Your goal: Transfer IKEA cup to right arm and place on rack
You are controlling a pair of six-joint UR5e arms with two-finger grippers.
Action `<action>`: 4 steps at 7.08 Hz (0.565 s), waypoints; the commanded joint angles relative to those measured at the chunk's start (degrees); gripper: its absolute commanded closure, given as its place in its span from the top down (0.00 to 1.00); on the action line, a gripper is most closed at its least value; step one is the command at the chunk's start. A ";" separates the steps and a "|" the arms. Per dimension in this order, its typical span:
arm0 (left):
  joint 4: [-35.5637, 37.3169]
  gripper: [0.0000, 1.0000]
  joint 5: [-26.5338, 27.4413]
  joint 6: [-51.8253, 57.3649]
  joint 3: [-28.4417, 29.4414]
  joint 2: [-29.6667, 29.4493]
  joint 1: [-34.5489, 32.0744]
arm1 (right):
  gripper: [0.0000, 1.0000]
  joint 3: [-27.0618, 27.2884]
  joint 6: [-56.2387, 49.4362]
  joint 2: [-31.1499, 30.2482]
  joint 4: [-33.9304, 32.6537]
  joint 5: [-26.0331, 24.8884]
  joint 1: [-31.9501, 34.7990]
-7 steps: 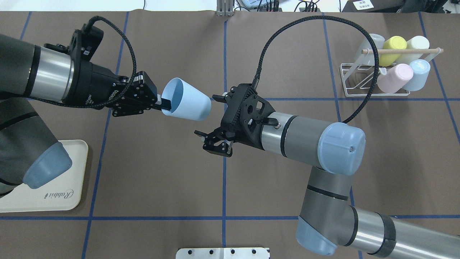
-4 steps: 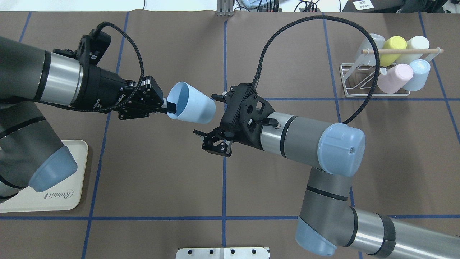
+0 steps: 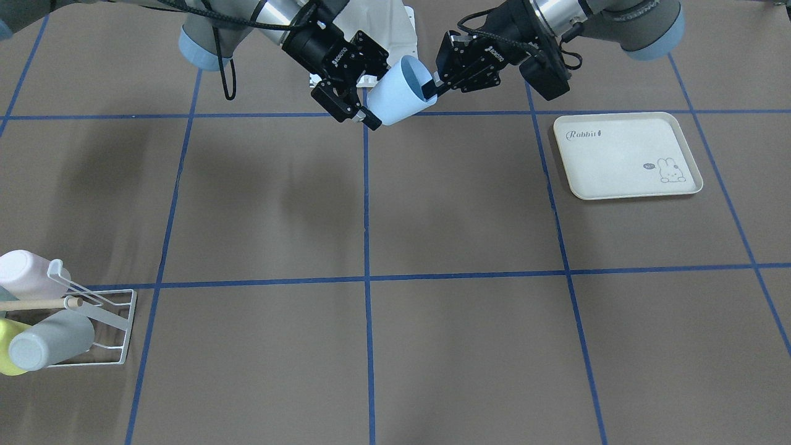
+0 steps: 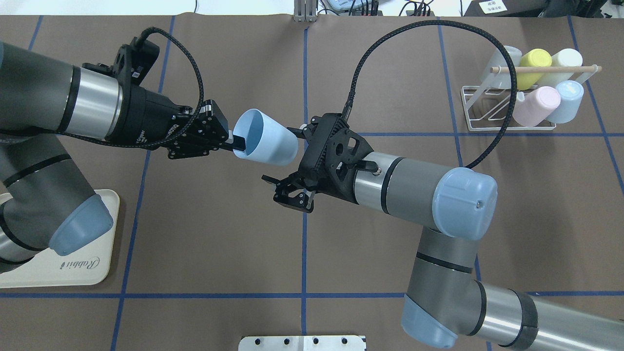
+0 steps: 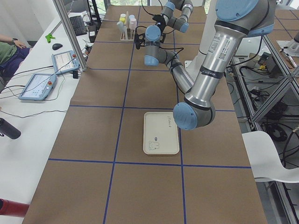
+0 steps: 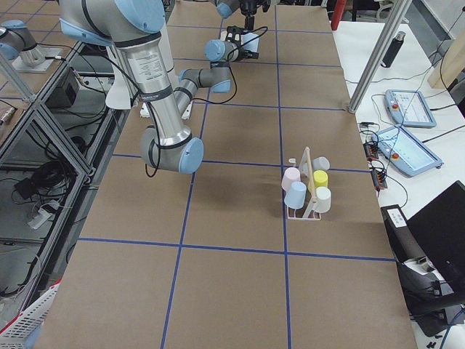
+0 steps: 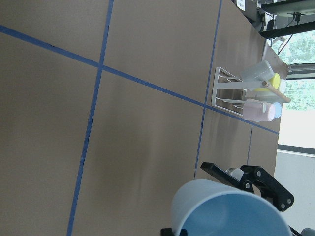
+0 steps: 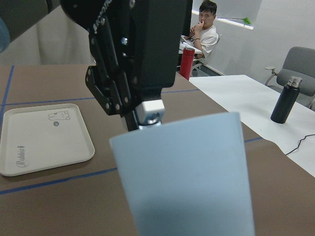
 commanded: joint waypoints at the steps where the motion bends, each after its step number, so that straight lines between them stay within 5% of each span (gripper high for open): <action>1: 0.00 0.00 0.01 0.01 0.08 -0.08 0.00 | 0.85 0.12 -0.12 0.08 0.01 0.01 -0.05; 4: 0.00 0.00 0.01 -0.08 0.00 -0.34 0.00 | 0.76 0.29 -0.12 0.09 0.01 0.01 -0.05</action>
